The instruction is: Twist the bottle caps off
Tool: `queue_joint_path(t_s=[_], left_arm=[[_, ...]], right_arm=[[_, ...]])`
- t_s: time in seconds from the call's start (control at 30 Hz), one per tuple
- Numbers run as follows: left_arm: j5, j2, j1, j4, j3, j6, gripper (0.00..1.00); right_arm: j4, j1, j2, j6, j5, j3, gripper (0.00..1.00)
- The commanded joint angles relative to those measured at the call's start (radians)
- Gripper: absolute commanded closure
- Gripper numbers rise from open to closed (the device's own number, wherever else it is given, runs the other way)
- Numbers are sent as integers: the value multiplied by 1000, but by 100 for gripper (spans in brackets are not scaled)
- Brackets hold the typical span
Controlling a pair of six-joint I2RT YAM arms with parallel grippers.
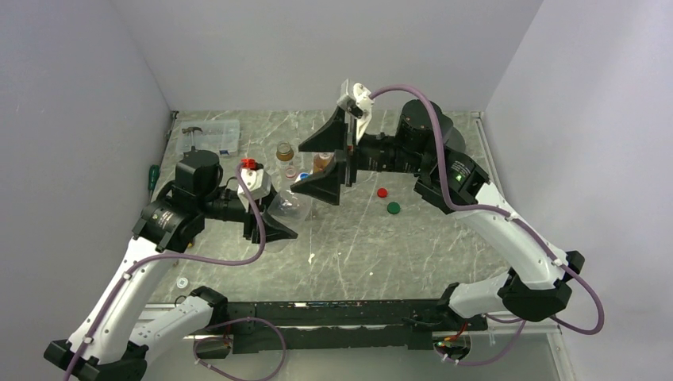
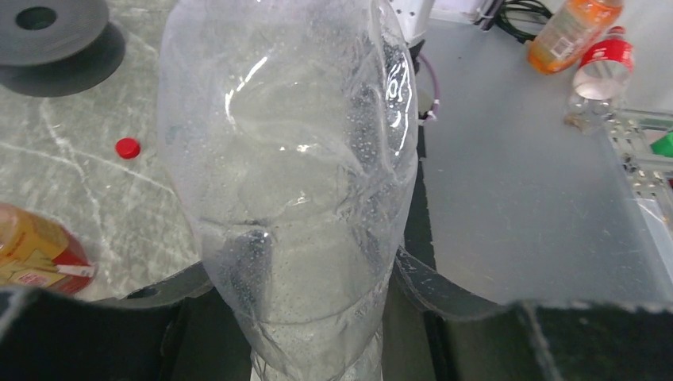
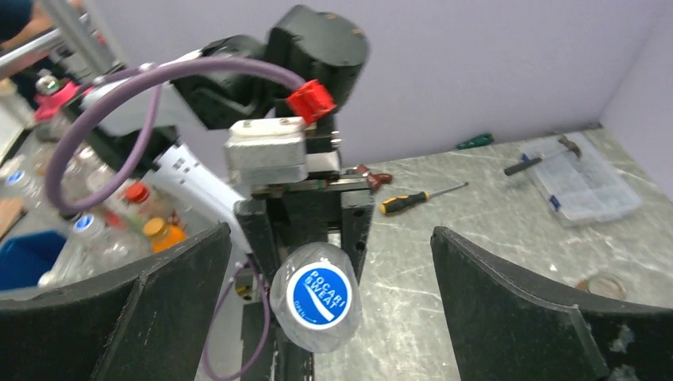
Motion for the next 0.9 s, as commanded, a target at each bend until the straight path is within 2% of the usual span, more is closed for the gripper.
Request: queue_joint_path(t_s=[0.0,0.1,0.23,0.43,0.63,0.87], left_arm=[[-99,-17,3,53,7,-6,100],[-218,-31,4,105,-13,-17,100],[-409,-36,3,157,-33,-9,100],[-550,-30,3,194,-45,-19,100],[-584,-31,3,206,-43,-25,100],[-608,-32,4,208,-51,-25,100]], right_arm=[[24,-2,-18,78,227,16,0],[3,5,-13,172,441,37,0],[-152,29,66,260,685,150,0],[-174,95,129,289,795,186,3],[-150,105,159,317,792,190,24],[-112,105,159,344,781,173,53]])
